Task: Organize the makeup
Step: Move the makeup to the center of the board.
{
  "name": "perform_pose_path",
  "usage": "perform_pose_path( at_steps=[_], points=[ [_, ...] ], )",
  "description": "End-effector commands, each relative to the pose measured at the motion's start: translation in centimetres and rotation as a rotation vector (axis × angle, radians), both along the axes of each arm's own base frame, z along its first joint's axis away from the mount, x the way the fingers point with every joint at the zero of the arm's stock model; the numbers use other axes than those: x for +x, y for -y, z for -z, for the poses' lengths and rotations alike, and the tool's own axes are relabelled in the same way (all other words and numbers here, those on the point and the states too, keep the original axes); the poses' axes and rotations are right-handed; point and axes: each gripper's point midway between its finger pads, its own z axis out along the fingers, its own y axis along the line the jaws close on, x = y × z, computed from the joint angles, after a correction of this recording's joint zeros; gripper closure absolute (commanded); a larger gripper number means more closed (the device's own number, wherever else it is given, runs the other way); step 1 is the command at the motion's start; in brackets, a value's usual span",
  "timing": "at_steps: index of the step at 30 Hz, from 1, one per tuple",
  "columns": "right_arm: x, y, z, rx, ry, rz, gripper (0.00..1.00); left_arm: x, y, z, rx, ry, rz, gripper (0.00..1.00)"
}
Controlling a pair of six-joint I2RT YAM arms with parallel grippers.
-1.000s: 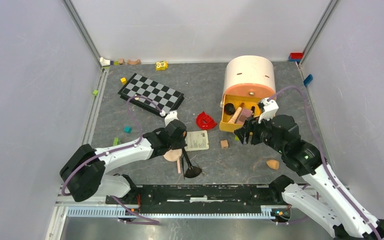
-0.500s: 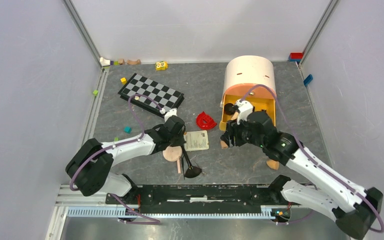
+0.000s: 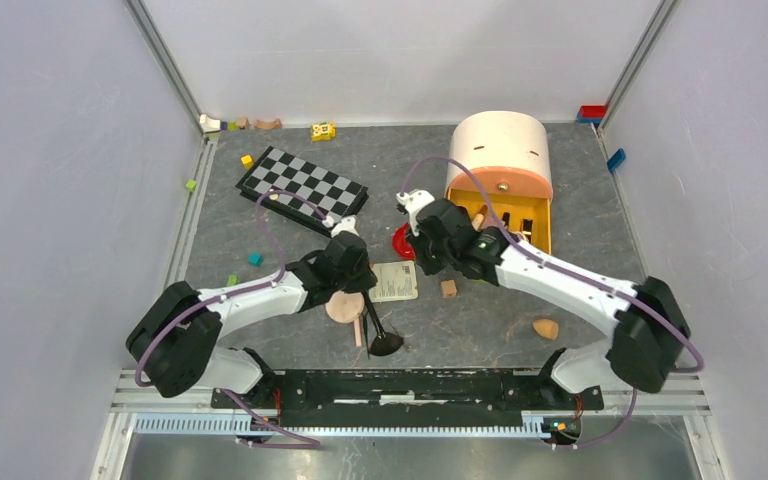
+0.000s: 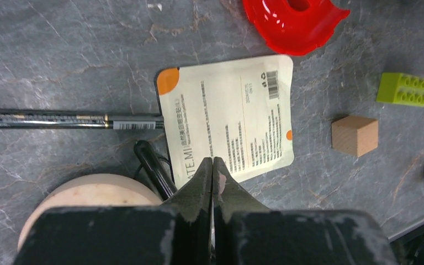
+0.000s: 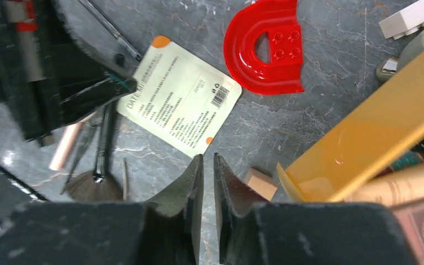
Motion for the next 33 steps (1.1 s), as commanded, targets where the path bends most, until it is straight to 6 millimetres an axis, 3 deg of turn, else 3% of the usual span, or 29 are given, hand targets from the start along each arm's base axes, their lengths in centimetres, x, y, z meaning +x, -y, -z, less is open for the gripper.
perform_pose_path(
  at_steps=[1, 6, 17, 26, 33],
  points=[
    [2.3, -0.9, 0.5, -0.079, 0.041, -0.012, 0.86, -0.7, 1.4, 0.1, -0.037, 0.006, 0.039, 0.97],
    [3.4, -2.0, 2.9, -0.143, 0.007, -0.03, 0.91, -1.9, 2.3, 1.3, -0.029, -0.026, 0.057, 0.98],
    [4.7, -2.7, 8.2, -0.242, -0.04, -0.036, 1.0, -4.5, 1.5, 3.7, -0.029, -0.085, 0.054, 0.98],
    [6.1, -2.2, 10.4, -0.281, -0.057, 0.013, 1.0, -6.3, -1.6, 6.0, 0.038, -0.147, -0.02, 0.98],
    [6.9, -1.4, 12.5, -0.287, -0.103, 0.04, 1.0, -6.8, -3.0, 5.4, 0.05, -0.134, -0.046, 0.98]
  ],
)
